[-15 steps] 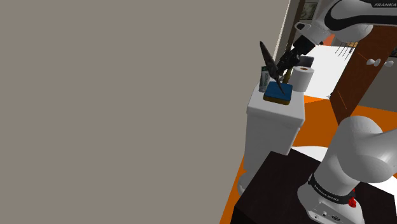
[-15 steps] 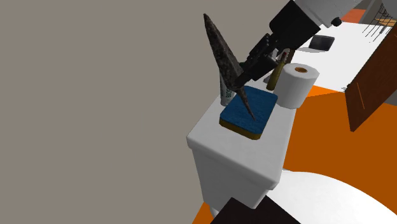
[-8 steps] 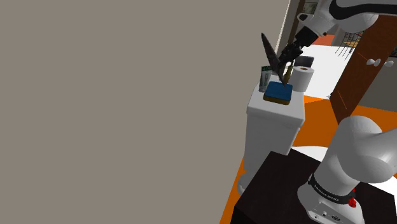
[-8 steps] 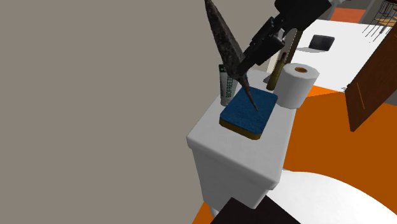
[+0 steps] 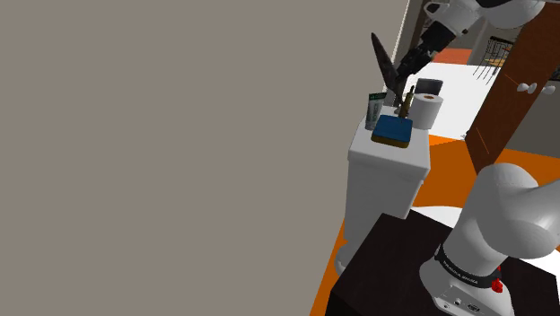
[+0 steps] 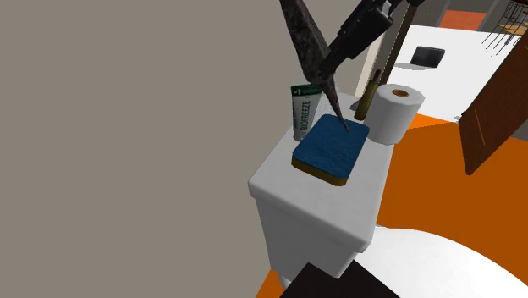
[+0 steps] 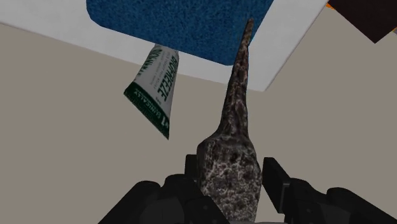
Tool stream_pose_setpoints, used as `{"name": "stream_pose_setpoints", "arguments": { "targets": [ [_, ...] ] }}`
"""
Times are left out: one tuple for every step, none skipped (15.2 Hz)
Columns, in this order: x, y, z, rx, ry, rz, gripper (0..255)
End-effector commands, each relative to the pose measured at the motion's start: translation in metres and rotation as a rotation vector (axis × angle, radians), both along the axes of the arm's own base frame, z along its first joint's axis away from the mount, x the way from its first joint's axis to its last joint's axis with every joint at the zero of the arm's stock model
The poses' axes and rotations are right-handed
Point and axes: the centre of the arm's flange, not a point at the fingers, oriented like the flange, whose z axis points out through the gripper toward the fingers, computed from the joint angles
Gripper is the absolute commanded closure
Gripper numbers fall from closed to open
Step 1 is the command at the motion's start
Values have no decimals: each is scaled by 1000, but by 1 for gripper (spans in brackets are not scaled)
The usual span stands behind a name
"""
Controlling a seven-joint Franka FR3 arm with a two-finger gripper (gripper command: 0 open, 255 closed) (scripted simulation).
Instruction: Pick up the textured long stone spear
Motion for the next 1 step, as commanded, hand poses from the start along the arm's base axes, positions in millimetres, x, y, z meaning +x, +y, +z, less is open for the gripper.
{"name": "stream_pose_setpoints", "arguments": {
  "targets": [
    [0, 0, 4, 0, 0, 0, 255]
  ]
}}
